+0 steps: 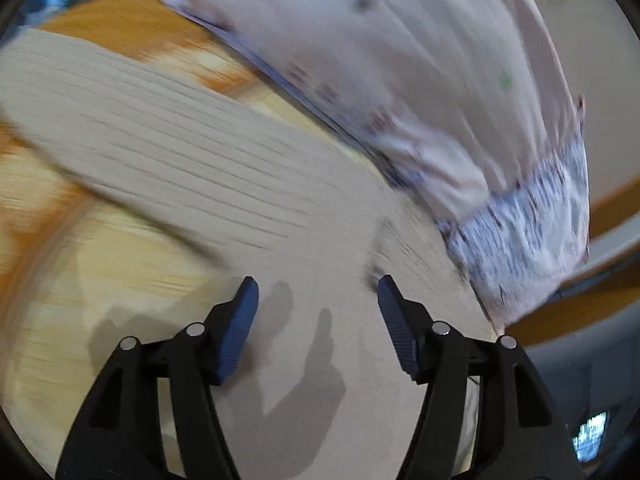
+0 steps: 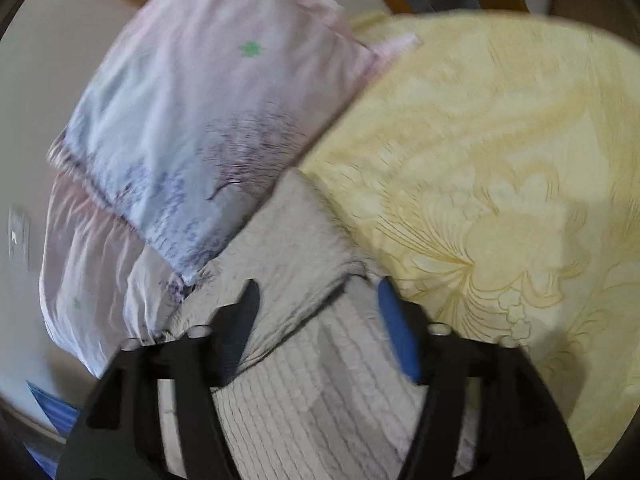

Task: Fold small clothes
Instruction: 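Fold the held sleeve across the sweater body, then open the left tool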

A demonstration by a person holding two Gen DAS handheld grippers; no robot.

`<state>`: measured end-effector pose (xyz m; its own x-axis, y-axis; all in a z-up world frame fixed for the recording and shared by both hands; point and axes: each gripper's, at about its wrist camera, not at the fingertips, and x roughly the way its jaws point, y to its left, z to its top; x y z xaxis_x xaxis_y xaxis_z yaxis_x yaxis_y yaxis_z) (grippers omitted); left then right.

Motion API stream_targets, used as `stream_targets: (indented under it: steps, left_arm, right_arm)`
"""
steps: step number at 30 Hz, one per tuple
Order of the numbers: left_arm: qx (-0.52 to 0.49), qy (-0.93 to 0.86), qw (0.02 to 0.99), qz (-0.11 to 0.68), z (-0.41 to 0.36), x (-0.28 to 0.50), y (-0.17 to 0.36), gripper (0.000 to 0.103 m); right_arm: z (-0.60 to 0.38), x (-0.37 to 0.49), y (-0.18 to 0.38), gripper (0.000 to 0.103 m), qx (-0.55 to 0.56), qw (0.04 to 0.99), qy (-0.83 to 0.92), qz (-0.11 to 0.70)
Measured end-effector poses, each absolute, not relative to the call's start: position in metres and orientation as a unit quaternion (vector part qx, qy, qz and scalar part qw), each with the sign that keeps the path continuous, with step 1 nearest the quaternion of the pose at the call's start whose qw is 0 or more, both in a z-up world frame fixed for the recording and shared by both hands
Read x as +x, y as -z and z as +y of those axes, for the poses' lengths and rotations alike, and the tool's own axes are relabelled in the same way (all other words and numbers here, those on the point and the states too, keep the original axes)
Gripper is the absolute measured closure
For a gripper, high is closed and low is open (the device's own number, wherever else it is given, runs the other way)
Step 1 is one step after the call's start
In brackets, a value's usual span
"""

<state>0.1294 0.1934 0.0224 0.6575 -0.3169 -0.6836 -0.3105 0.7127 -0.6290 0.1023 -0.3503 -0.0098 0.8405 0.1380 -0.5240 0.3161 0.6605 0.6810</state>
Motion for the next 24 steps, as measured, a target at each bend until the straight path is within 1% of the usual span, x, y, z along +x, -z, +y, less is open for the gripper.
stream_targets:
  steps: [1,3,5,10,14,16,18,20,24]
  left_arm:
    - [-0.390,-0.012,0.827,0.406,0.211,0.120,-0.023,0.041]
    - [-0.417,-0.054,0.822,0.384,0.253,0.099,-0.021,0.041]
    - [-0.439,-0.099,0.814,0.368,0.289,0.083,-0.017,0.042]
    - [-0.486,-0.148,0.792,0.339,0.343,0.070,-0.004,0.043]
    - [-0.534,-0.158,0.768,0.317,0.368,0.072,0.008,0.055]
    - [-0.550,-0.161,0.761,0.305,0.380,0.075,0.010,0.057]
    - [-0.564,-0.161,0.755,0.295,0.389,0.078,0.012,0.062]
    - [-0.578,-0.161,0.746,0.288,0.397,0.082,0.014,0.071]
    - [-0.599,-0.153,0.734,0.281,0.406,0.086,0.019,0.083]
  right_arm:
    - [-0.344,0.101,0.004,0.037,0.392,0.877,0.040,0.274]
    - [-0.330,0.103,-0.003,0.031,0.365,0.890,0.016,0.275]
    - [-0.316,0.106,-0.004,0.031,0.346,0.896,-0.011,0.279]
    - [-0.282,0.115,0.004,0.031,0.309,0.897,-0.063,0.310]
    - [-0.271,0.113,0.009,0.031,0.300,0.894,-0.083,0.324]
    - [-0.268,0.112,0.009,0.031,0.294,0.895,-0.083,0.325]
    - [-0.267,0.111,0.009,0.029,0.290,0.896,-0.083,0.325]
    - [-0.266,0.112,0.009,0.029,0.288,0.896,-0.083,0.327]
    - [-0.263,0.113,0.011,0.029,0.285,0.894,-0.090,0.333]
